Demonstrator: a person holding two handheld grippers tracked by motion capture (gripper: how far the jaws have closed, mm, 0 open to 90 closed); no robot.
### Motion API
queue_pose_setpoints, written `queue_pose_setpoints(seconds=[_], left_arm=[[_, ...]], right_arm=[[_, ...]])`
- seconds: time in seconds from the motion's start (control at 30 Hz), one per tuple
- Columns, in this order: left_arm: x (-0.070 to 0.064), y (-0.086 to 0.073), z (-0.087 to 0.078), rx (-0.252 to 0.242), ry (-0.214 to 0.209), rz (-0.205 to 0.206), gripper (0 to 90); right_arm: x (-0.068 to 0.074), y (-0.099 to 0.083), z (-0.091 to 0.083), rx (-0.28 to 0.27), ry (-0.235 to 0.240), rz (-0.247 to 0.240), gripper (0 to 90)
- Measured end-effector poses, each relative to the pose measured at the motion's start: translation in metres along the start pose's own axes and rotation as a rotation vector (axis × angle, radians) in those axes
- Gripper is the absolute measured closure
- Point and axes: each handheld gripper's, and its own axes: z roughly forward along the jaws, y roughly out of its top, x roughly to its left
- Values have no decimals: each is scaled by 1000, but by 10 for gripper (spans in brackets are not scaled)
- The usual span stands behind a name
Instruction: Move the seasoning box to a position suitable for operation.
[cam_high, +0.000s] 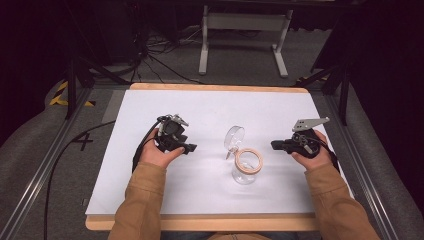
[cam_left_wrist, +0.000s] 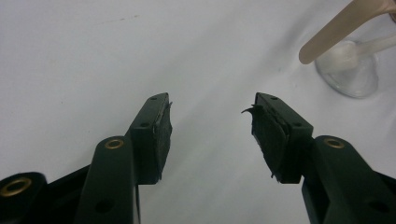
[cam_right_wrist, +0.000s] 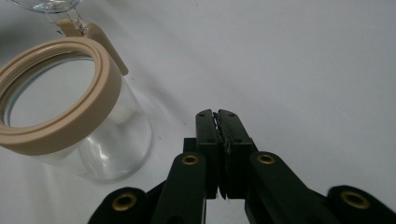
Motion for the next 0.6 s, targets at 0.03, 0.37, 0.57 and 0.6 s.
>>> queue_pose_setpoints(seconds=[0.03, 0.37, 0.57, 0.6], left_arm=[[0, 0, 0, 0, 0, 0, 478], [-1, 1, -1, 4, -15, 2, 477], [-4, 2, -2, -1, -18, 9, 476], [-4, 3, -2, -5, -18, 10, 476]], right_arm=[[0, 0, 0, 1, -1, -1, 878], [1, -1, 3, 8, 9, 1, 878], [5, 0, 9, 18, 34, -8, 882], [7, 1, 11, 24, 42, -17, 882]])
